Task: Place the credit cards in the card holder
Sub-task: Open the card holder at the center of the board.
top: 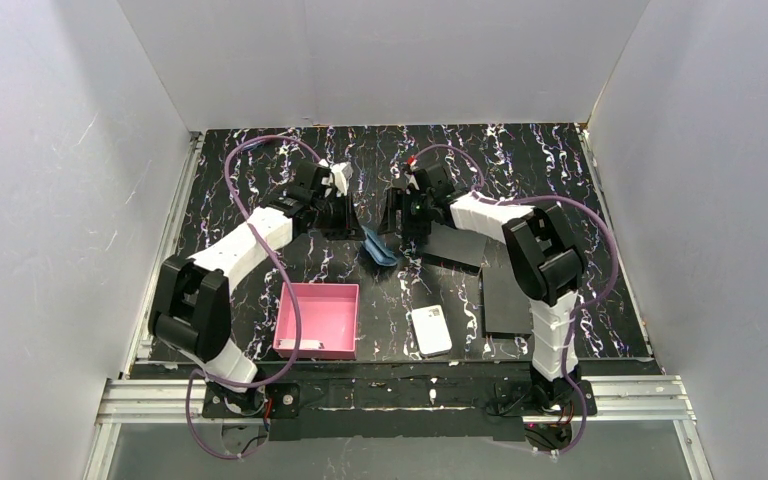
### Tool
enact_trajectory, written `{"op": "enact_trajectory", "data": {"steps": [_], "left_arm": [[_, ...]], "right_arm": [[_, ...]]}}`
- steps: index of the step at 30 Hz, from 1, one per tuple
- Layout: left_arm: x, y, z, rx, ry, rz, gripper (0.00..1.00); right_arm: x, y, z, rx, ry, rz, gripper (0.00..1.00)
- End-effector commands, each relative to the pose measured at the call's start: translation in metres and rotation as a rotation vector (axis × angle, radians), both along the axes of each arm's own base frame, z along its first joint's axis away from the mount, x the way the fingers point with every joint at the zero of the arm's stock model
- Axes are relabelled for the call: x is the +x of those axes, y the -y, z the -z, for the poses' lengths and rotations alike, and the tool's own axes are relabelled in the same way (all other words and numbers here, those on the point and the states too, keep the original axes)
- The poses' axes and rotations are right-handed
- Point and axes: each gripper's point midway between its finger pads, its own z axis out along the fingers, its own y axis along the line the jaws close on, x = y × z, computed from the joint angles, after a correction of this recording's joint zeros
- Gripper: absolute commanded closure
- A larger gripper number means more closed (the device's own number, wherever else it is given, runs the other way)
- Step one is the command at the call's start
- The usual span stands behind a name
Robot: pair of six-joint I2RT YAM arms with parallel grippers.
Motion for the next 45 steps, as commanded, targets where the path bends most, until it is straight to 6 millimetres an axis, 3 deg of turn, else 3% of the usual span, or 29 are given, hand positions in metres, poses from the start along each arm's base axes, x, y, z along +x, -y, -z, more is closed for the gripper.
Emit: {"op": "enact_trajectory", "data": {"steps": [1,5,9,16,20,28,32,37,39,43,45], "left_arm": [[0.004,-0.003,-0.043,-0.020,0.136,0.011,1.00],[0.004,-0.007,-0.045,0.001,0.156,0.010,1.00],[0.004,-0.005,-0.040,0.005,0.127,0.022,1.00],[0.005,-0.010,-0.028,0.049,0.101,0.013,1.00],[0.007,-0.012,-0.022,0.070,0.092,0.007,1.00],[0.018,-0.066,0.015,0.406,0.005,-0.109,1.00],[0.022,-0.087,0.033,0.488,-0.004,-0.164,1.00],[0.023,-0.098,0.065,0.560,-0.106,-0.164,1.00],[0.024,-0.096,0.071,0.555,-0.129,-0.161,1.00],[0.025,-0.095,0.071,0.547,-0.122,-0.161,1.00],[0.025,-0.093,0.071,0.536,-0.122,-0.158,1.00]], "right_arm": [[-0.005,0.027,-0.012,-0.139,0.067,-0.024,0.20],[-0.013,0.024,-0.037,-0.107,0.145,-0.065,0.19],[-0.025,0.015,-0.047,-0.031,0.166,-0.094,0.19],[-0.035,-0.004,-0.043,0.093,0.139,-0.090,0.23],[-0.037,-0.005,-0.034,0.079,0.125,-0.071,0.26],[-0.036,0.004,-0.022,0.039,0.075,0.010,0.33],[-0.037,0.004,-0.019,0.036,0.037,0.030,0.50],[-0.043,0.002,-0.019,0.066,0.012,0.030,0.62],[-0.045,0.002,-0.016,0.069,-0.003,0.038,0.60],[-0.047,0.004,-0.009,0.083,-0.022,0.048,0.40],[-0.048,-0.001,-0.008,0.143,-0.049,0.039,0.38]]}}
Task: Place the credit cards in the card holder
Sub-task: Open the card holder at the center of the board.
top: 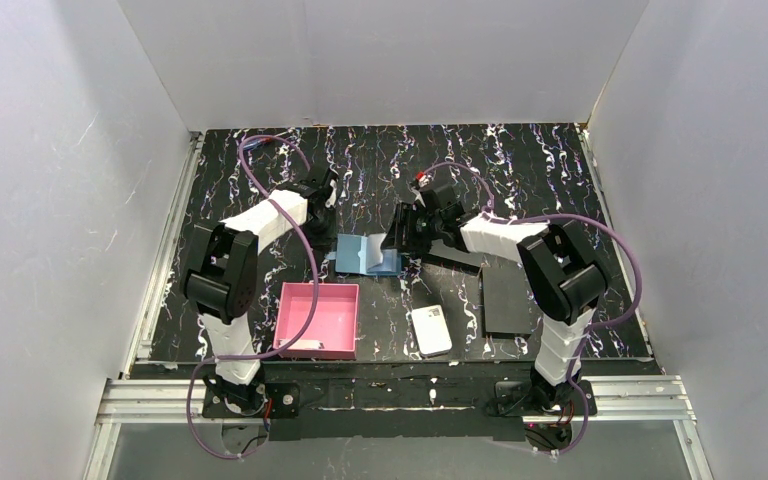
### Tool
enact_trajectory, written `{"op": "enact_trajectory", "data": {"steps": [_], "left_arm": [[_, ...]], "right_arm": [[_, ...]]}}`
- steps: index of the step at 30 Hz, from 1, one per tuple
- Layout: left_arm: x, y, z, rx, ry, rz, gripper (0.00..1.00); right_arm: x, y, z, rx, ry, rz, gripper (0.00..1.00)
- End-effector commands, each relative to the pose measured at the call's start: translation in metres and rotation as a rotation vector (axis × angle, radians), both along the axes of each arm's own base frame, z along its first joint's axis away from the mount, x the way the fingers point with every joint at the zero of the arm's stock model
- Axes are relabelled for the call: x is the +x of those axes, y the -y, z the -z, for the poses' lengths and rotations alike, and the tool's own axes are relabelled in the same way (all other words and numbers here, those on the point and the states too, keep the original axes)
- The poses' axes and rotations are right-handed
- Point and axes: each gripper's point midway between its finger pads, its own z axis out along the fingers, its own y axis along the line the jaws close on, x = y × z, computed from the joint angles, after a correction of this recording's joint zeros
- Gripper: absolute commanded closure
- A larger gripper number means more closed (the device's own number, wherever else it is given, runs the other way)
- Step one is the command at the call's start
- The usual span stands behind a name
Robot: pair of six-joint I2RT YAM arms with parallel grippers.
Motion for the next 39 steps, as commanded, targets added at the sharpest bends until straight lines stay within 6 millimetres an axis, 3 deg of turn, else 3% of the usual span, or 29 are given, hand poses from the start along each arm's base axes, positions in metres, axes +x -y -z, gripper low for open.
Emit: {"op": "enact_trajectory", "data": {"steps": [1,9,14,20,39], "left_arm": [[0.004,0.002,-0.016,-0.013,0.034,0.007,1.00],[0.002,0.018,-0.016,-0.094,0.015,0.023,1.00],[0.002,0.027,-0.019,-0.147,0.016,0.036,1.00],[0.001,0.036,-0.019,-0.195,0.007,0.054,1.00],[-0.005,0.062,-0.017,-0.334,-0.045,0.088,1.00]], "right_arm": [[-0.001,-0.010,0.006,0.109,-0.049,-0.004,0.38],[-0.008,-0.026,0.004,0.194,-0.080,-0.031,0.47],[-0.014,-0.034,-0.016,0.237,-0.055,-0.051,0.54],[-0.017,-0.037,-0.039,0.300,-0.036,-0.043,0.50],[-0.025,-0.075,-0.062,0.369,-0.012,-0.118,0.46]]}}
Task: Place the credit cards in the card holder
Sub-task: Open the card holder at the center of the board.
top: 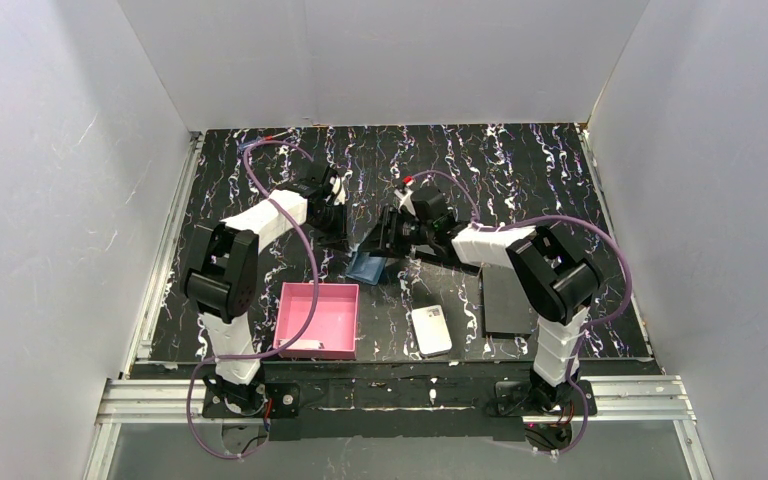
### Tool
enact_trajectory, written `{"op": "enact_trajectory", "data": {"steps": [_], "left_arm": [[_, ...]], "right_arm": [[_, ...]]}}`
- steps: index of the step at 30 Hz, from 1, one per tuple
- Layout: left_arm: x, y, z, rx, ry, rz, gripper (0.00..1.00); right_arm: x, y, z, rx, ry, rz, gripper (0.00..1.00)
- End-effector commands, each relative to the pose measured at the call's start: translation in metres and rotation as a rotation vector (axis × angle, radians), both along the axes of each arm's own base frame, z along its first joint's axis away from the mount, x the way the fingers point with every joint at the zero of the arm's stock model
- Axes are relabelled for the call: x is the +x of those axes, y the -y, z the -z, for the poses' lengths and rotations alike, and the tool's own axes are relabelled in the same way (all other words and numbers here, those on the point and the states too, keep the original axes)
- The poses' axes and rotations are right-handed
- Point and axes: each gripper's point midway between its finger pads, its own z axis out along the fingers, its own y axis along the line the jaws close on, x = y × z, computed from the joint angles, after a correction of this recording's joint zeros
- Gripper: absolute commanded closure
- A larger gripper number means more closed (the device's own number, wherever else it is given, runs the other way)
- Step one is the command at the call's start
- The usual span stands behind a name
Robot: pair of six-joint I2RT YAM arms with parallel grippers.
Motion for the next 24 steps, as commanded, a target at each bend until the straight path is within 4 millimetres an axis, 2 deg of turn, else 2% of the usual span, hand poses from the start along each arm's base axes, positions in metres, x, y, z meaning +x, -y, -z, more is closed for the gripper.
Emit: {"op": "enact_trajectory", "data": {"steps": [1,5,8,9,10,13,14,16,19,24], "left_arm": [[-0.003,0.013,-0.007,-0.062,-0.012,0.020,1.00],[-0.002,0.015,-0.008,-0.071,-0.021,0.016,1.00],[0.001,0.005,-0.017,-0.030,-0.027,0.003,1.00],[0.003,-0.006,-0.022,0.009,-0.016,-0.016,0.95],[0.006,-0.019,-0.029,0.051,0.012,-0.043,0.86],[0.016,-0.058,-0.048,0.140,0.107,-0.114,0.53],[0.017,-0.065,-0.053,0.156,0.126,-0.124,0.46],[0.017,-0.076,-0.057,0.186,0.138,-0.139,0.40],[0.017,-0.065,-0.074,0.109,0.187,-0.097,0.37],[0.017,-0.039,-0.100,-0.061,0.297,-0.031,0.40]], "right_arm": [[0.010,-0.021,-0.039,0.081,0.100,-0.027,0.45],[0.015,-0.028,-0.038,0.088,0.114,-0.030,0.43],[0.022,-0.032,-0.035,0.092,0.112,-0.020,0.43],[0.023,-0.034,-0.035,0.098,0.113,-0.017,0.43],[0.025,-0.035,-0.034,0.100,0.113,-0.014,0.43],[0.032,-0.043,-0.030,0.104,0.108,-0.023,0.43],[0.035,-0.047,-0.028,0.103,0.105,-0.025,0.43],[0.041,-0.052,-0.019,0.082,0.103,-0.026,0.41],[0.046,-0.063,-0.005,0.056,0.054,-0.066,0.41],[0.051,-0.059,-0.009,-0.004,0.068,-0.081,0.43]]}}
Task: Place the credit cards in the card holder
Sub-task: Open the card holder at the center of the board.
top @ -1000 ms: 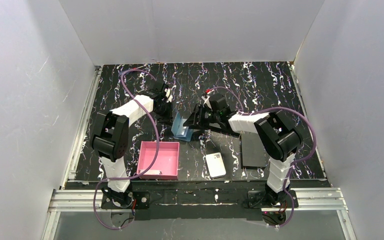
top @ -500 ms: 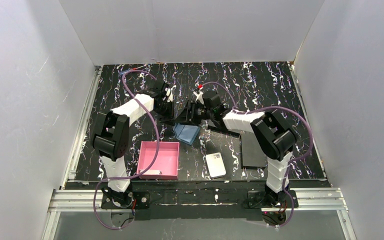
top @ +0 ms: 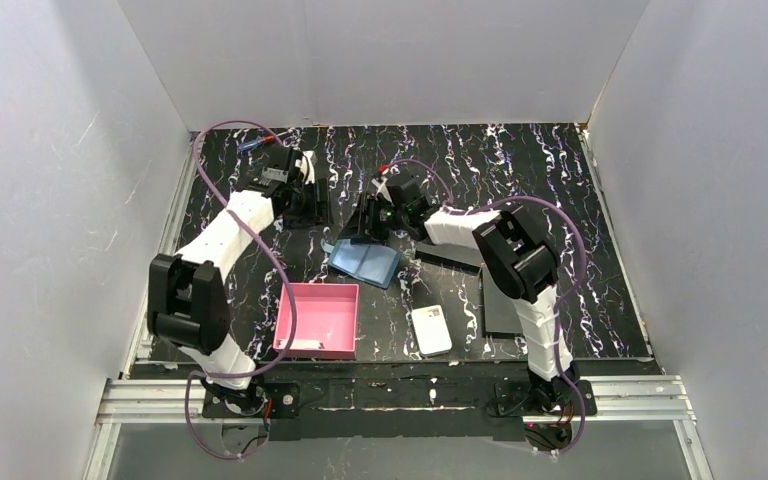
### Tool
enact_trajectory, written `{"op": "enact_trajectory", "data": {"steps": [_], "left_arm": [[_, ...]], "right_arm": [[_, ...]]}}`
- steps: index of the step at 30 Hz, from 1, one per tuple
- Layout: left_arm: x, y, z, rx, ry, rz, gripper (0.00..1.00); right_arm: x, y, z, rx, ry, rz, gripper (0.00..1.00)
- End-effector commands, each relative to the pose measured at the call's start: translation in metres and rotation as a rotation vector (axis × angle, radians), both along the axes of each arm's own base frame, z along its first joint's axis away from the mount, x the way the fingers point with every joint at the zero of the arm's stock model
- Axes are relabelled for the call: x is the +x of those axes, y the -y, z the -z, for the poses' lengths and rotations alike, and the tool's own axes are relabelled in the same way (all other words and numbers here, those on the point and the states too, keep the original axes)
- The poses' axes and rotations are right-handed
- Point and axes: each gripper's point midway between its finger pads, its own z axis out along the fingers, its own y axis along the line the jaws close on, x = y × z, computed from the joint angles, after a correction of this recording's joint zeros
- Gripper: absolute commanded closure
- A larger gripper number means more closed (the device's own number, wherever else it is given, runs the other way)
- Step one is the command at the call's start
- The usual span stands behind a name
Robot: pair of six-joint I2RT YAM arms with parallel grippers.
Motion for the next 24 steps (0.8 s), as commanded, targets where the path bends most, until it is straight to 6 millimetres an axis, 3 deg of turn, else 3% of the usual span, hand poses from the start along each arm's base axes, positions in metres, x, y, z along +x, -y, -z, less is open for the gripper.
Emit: {"op": "enact_trajectory", "data": {"steps": [1,4,7,9,12,15,19,24], "left_arm": [[-0.007,0.030,-0.031,-0.161,0.110,0.118,0.41],[-0.015,0.065,-0.031,-0.338,0.052,0.196,0.46],[-0.031,0.109,-0.028,-0.532,-0.069,0.292,0.53],[-0.038,0.122,-0.011,-0.557,-0.156,0.288,0.61],[-0.042,0.119,0.021,-0.493,-0.273,0.233,0.72],[-0.039,0.108,0.036,-0.405,-0.279,0.205,0.74],[-0.038,0.107,0.049,-0.372,-0.299,0.190,0.77],[-0.035,0.084,0.074,-0.206,-0.331,0.134,0.86]], "right_arm": [[0.003,0.007,-0.020,-0.076,0.032,-0.046,0.46],[0.010,0.036,-0.031,-0.150,0.059,0.002,0.60],[0.007,0.055,-0.043,-0.159,0.075,0.017,0.60],[0.005,0.071,-0.044,-0.203,0.071,0.028,0.59],[0.002,0.096,-0.042,-0.238,0.064,0.082,0.58],[-0.012,0.105,-0.038,-0.233,0.039,0.082,0.64],[-0.028,0.104,-0.030,-0.160,0.013,0.079,0.64],[-0.036,0.099,-0.017,-0.107,-0.021,0.055,0.50]]}}
